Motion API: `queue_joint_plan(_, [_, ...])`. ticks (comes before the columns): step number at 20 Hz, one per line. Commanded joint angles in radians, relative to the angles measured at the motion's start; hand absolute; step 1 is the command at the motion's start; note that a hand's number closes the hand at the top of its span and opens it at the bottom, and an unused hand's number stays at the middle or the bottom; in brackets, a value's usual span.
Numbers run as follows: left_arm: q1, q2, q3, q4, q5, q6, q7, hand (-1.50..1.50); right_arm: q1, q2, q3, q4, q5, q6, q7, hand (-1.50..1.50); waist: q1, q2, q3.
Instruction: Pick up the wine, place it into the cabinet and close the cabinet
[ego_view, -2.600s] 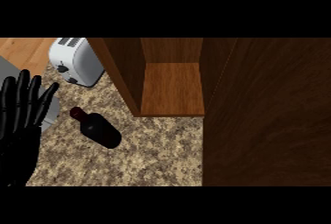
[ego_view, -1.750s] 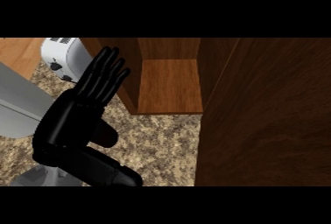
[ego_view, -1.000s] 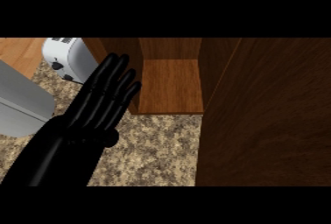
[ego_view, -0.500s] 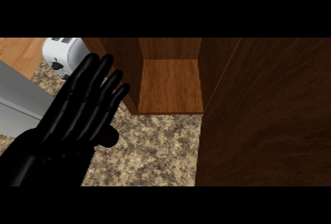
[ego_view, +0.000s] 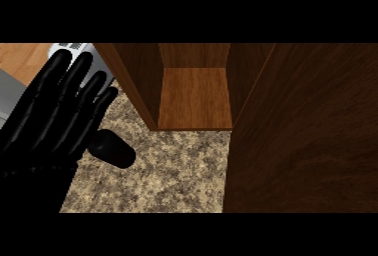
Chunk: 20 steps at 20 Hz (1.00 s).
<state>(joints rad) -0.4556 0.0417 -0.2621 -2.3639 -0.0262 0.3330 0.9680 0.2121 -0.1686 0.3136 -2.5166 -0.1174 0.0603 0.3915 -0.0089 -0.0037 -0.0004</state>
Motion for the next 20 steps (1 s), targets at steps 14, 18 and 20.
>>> queue_joint_plan(14, [0.079, 0.195, 0.376, 0.047, 0.275, -0.190, -0.070, -1.50, -0.005, -0.017, -0.023, -0.226, -0.080, -0.025, 0.133, -1.50, -0.003, 0.001, -0.001])
queue_joint_plan(18, [0.096, 0.194, 0.393, 0.106, 0.262, -0.203, -0.121, -1.50, -0.061, -0.015, -0.026, -0.209, -0.062, -0.045, 0.186, -1.50, 0.002, 0.002, 0.000])
queue_joint_plan(20, [0.162, 0.176, 0.417, 0.157, 0.294, -0.249, -0.207, -1.50, 0.007, -0.010, 0.036, -0.234, -0.007, -0.038, 0.139, -1.50, -0.007, 0.001, -0.001])
